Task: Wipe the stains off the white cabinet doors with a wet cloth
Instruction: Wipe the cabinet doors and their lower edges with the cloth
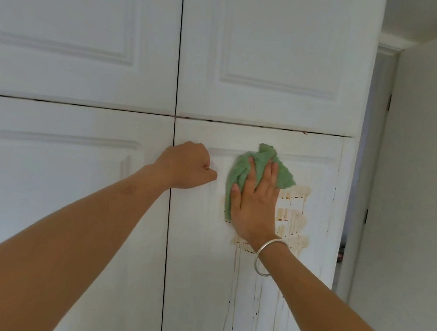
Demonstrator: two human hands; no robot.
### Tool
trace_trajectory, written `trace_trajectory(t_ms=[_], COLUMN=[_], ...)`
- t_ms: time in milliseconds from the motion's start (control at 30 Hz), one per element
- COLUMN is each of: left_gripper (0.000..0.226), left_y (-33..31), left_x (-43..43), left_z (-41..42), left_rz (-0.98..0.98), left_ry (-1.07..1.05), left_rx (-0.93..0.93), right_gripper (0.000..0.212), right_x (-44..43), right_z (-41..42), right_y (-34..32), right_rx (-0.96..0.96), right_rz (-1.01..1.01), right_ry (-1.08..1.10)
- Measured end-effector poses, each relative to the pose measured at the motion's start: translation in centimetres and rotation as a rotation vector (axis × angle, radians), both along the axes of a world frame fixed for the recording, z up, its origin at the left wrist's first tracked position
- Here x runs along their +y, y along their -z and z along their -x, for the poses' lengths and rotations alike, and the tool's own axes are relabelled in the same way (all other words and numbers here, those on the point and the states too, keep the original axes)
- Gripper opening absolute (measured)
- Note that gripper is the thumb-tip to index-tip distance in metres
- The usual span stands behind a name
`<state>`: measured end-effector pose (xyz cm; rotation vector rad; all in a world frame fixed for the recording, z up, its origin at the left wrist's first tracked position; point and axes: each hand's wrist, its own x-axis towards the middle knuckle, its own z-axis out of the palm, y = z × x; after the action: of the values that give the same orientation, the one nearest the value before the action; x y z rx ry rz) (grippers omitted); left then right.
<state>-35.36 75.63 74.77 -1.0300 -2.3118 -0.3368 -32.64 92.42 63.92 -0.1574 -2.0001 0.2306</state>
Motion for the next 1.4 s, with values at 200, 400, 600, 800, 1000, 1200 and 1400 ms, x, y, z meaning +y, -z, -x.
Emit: trace_trajectory(t_ms=[200,400,600,800,1000,1200,1400], left_gripper=[0.044,0.043,0.043,0.042,0.042,0.045,0.049], left_y=[0.5,0.6,0.7,0.8,1.0,0.6,0.8], left_x=[0.0,0.0,0.2,0.2,0.0,0.0,-0.1], left_z=[0.0,-0.3,-0.1,-0.2,0.0,0.4,0.5], left_rz=[0.011,0.013,-0.016,-0.04,0.007,0.017,0.002], left_ry=[0.006,-0.049,-0.043,-0.036,-0.032,-0.013,0.011], left_rx=[0.009,0.023,0.021,0.044,0.055,0.074,0.067], right_gripper=[0.051,0.064,0.09,0.073,0.072,0.057,0.052], right_x=[-2.6,6.2,12.8,10.7,7.1,-1.1,1.3], right_z=[1.3,-1.6,-4.1,-3.7,-1.3,1.8,1.3], right_y=[1.2,2.3,5.3,3.8,2.1,2.4,4.4], right_rx=[-0.014,-0.066,-0.197,0.013,0.178,0.183,0.066], right_rz=[-0.332,-0.369,0.176,0.159,0.45,-0.106,-0.568], right_ry=[-0.018,0.017,0.14,0.17,-0.089,-0.088,-0.118])
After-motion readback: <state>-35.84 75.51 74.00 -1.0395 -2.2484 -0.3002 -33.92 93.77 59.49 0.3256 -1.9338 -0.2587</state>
